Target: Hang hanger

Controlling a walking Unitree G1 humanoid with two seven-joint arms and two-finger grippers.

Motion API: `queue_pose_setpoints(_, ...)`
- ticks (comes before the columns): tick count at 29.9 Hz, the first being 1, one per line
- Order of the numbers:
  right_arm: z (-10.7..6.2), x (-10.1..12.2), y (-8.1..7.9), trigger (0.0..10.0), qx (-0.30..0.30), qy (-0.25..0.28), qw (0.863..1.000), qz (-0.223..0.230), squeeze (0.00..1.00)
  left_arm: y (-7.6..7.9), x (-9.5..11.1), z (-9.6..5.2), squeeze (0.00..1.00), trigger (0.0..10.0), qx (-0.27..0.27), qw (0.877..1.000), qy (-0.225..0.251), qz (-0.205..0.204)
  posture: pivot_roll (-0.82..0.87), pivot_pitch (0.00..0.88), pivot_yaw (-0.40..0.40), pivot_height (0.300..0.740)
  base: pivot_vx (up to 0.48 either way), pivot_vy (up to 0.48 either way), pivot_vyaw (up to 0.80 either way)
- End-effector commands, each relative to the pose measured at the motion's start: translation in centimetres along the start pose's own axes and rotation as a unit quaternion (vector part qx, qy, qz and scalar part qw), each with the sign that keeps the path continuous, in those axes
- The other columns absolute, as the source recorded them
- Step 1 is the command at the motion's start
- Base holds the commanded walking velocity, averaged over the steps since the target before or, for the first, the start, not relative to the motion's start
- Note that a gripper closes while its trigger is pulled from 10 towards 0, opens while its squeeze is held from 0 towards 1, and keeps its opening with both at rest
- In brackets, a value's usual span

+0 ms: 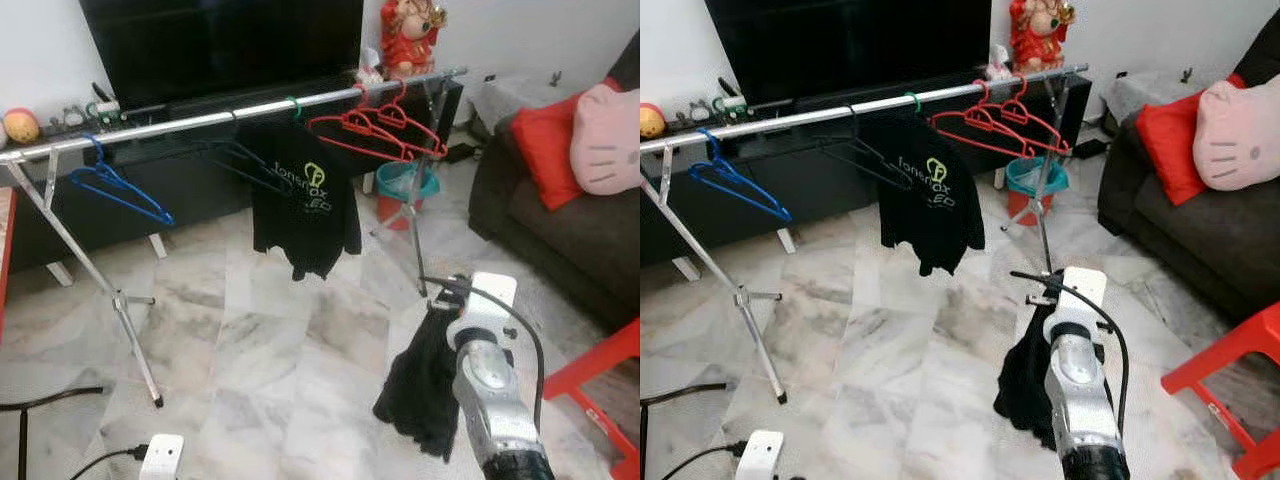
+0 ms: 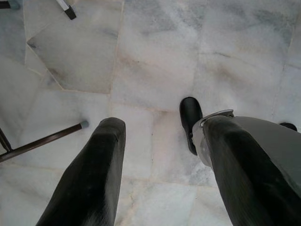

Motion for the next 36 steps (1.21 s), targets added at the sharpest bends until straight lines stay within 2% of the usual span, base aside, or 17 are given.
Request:
queue_pose_setpoints(1, 0.19, 1.18, -0.1, 10.0, 0.0, 0.021, 1.0, 0.003, 0.0, -0.28, -0.03, -0.04, 0.0, 10.0, 0.003, 1.0, -0.001, -0.003, 0.02, 0.0, 0.023, 0.74, 0.304, 0.0, 0.0)
queue_pose_setpoints(36, 0.18, 1.18, -0.13, 10.0, 0.002, 0.02, 1.0, 0.003, 0.0, -0.1, 0.01, -0.02, 0.0, 10.0, -0.001, 1.0, 0.0, -0.002, 0.01, 0.0, 0.02, 0.74, 0.312, 0.0, 0.0)
Point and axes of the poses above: a point about 5 cm out from each wrist's last joint towards the gripper, its own z axis pointing out of the wrist towards the gripper, its own x axis along the axis of the wrist's last joint, y = z × x, the point moved 5 cm from there along z, pointing out of the wrist towards the gripper, and after that the axes turned 2 degrees about -z, right-handed, at the moved point
